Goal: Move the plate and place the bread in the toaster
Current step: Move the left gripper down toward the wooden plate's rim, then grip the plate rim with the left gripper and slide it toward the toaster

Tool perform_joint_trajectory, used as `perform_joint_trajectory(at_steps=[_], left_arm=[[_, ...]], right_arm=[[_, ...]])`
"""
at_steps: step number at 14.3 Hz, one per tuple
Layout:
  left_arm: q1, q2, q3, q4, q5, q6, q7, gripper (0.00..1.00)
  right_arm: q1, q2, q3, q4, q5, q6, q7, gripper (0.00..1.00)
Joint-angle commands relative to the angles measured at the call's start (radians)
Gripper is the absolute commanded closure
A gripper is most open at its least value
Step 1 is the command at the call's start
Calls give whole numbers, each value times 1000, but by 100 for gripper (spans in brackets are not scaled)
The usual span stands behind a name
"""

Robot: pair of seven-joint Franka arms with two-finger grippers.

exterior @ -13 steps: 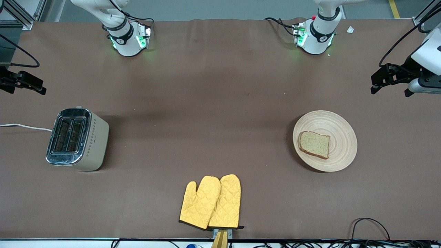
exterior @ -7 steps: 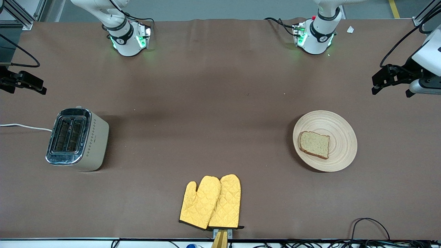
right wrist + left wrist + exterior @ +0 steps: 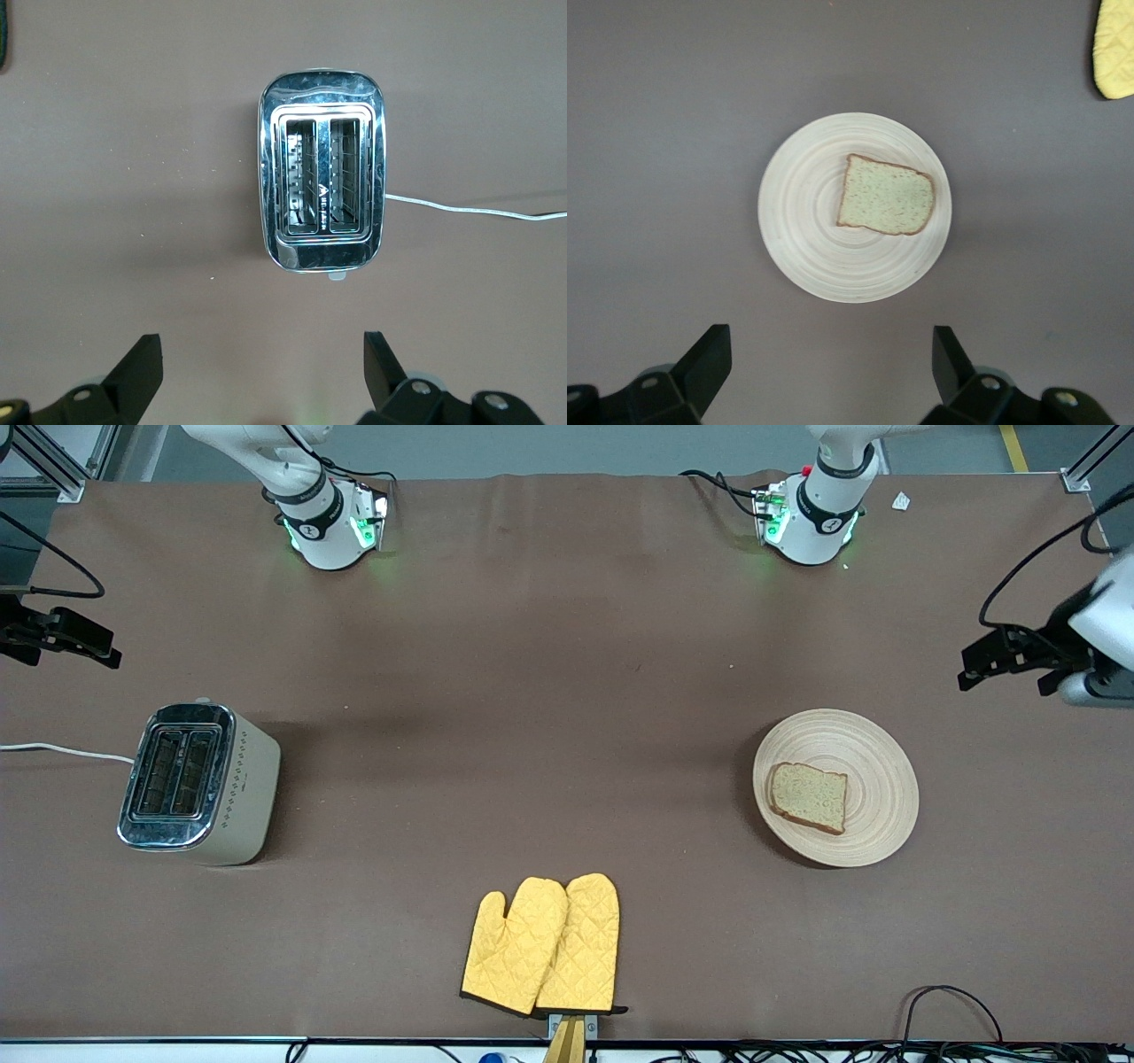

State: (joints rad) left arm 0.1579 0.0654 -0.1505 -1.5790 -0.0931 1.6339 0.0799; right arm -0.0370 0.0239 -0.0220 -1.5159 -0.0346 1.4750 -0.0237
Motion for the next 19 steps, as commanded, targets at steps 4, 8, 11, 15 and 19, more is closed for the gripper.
perform_joint_trajectory(at_steps=[4, 8, 11, 15, 19], left_arm=[[237, 319, 5, 33, -293, -11, 294, 0], [299, 572, 5, 111, -375, 17, 478, 0], [328, 723, 3, 148, -396, 108, 621, 0], [336, 789, 3, 146, -454, 130, 661, 5], [336, 803, 3, 143, -505, 132, 702, 64]], right_arm=[[-1, -7, 2, -4, 13, -1, -2, 0], [-6, -7, 2, -4, 13, -4, -5, 0], [-8, -9, 1, -6, 13, -9, -5, 0], [-11, -9, -3, -6, 13, -9, -7, 0], [-8, -7, -1, -4, 13, -7, -7, 0]])
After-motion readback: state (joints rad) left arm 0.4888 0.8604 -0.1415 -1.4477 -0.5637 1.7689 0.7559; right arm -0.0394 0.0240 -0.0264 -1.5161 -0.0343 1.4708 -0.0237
